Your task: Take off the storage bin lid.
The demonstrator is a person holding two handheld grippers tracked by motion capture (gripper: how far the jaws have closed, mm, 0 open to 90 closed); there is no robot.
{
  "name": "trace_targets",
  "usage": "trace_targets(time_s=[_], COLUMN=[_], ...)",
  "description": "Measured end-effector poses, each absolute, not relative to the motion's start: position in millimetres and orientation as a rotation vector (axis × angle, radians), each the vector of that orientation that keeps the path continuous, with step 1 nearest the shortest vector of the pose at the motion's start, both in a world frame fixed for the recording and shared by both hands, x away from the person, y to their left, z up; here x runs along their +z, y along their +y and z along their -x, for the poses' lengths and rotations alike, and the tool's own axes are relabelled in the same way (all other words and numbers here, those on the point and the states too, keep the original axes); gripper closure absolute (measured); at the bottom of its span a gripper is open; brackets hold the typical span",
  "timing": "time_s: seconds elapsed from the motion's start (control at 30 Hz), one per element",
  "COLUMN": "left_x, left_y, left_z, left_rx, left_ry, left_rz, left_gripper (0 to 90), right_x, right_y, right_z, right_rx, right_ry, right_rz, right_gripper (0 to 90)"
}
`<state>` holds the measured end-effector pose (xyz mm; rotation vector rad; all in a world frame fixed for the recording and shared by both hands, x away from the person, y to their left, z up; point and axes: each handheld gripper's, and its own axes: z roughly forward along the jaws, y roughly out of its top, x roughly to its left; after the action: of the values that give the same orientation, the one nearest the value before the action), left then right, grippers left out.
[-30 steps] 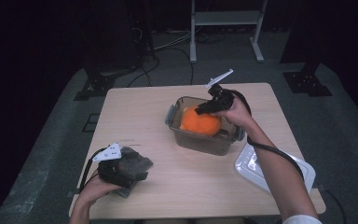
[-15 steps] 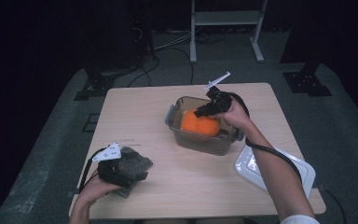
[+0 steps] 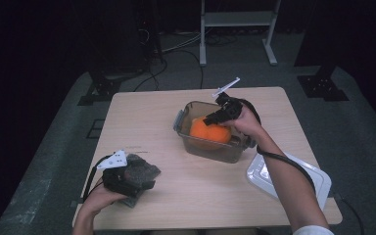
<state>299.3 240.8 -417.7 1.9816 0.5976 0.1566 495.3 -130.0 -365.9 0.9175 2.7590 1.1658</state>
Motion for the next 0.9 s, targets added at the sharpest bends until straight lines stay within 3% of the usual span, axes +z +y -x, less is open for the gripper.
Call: trace_targets(time_s=[0.9], left_x=[-418.3], left_y=[239.4], left_z=[-299.1], left_rx=[0.150], left_ry=[0.595], left_rz=[-1.985], left_gripper=[7.0], right_x=[-367.9], right_y=[-127.7], right_z=[-494.7], right_rx=[1.126], right_ry=[2.800], right_rz=[-0.980], right_gripper=[62.5])
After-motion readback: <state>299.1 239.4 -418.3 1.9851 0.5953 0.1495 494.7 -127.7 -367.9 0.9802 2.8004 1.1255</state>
